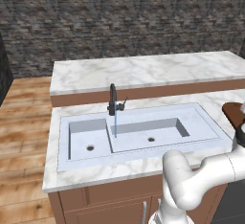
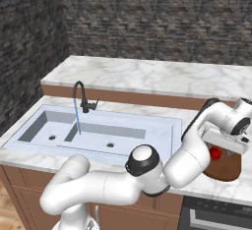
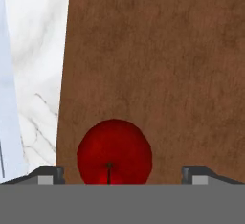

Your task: Pick the apple from the sink and place it on the cutting board to airdry. Then turn off the sink faucet.

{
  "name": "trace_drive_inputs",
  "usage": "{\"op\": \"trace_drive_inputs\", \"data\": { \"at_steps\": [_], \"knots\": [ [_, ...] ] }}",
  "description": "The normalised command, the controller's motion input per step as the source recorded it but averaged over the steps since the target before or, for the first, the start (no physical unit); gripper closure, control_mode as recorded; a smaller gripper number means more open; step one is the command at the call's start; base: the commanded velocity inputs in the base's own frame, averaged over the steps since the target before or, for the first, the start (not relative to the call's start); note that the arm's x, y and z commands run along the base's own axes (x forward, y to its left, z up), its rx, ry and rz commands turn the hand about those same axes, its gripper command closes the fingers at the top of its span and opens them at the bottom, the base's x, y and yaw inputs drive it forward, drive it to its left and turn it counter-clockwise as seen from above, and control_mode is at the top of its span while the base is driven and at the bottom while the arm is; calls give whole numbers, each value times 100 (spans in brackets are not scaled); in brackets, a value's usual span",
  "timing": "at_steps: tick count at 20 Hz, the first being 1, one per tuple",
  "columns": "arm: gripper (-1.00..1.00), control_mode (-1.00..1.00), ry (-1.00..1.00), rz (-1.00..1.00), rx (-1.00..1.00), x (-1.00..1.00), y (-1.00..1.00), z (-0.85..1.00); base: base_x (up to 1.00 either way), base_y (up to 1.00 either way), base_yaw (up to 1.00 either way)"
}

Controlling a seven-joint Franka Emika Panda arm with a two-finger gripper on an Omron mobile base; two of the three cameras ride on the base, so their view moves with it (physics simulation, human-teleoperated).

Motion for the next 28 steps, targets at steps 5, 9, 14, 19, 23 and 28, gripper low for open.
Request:
{"op": "trace_drive_inputs", "data": {
  "at_steps": [5, 9, 14, 19, 23, 28],
  "knots": [
    [-100, -100, -10, 1, 0, -16, 42, 40, 0, 0, 0],
    [-100, -100, -17, 9, -3, -35, 76, 33, 0, 0, 0],
    [-100, -100, -23, 12, -11, -63, 100, 16, 0, 0, 0],
    [-100, -100, -22, 12, -16, -67, 100, 15, 0, 0, 0],
    [-100, -100, -18, 16, -22, -69, 86, 44, 0, 0, 0],
    [-100, -100, -4, 3, 8, -38, 46, 68, 0, 0, 0]
  ]
}}
